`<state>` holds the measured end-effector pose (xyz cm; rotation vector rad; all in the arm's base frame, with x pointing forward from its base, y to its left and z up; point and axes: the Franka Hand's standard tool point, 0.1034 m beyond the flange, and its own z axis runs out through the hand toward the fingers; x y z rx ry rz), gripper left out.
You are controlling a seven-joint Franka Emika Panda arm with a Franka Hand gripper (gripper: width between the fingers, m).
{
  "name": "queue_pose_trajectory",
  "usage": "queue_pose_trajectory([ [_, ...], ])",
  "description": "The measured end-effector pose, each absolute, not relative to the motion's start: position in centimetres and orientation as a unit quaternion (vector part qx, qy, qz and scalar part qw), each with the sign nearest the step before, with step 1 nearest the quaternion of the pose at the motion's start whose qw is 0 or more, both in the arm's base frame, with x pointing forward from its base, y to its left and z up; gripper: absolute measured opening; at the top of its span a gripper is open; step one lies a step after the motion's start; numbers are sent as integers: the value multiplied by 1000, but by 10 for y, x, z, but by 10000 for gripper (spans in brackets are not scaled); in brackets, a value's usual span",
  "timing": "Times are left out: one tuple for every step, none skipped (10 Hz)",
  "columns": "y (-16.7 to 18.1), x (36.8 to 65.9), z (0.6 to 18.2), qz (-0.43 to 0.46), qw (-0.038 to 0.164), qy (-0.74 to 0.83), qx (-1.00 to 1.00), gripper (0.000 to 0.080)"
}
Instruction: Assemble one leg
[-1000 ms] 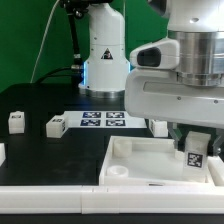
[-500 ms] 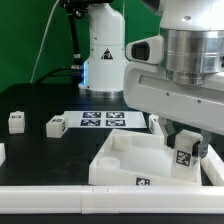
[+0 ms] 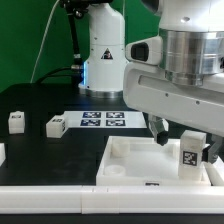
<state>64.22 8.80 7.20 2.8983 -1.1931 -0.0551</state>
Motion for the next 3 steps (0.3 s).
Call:
queue_pose_trajectory([
  [88, 642, 72, -18, 3, -381, 925, 645],
  [88, 642, 72, -18, 3, -381, 925, 648],
  [88, 642, 72, -18, 3, -381, 925, 648],
])
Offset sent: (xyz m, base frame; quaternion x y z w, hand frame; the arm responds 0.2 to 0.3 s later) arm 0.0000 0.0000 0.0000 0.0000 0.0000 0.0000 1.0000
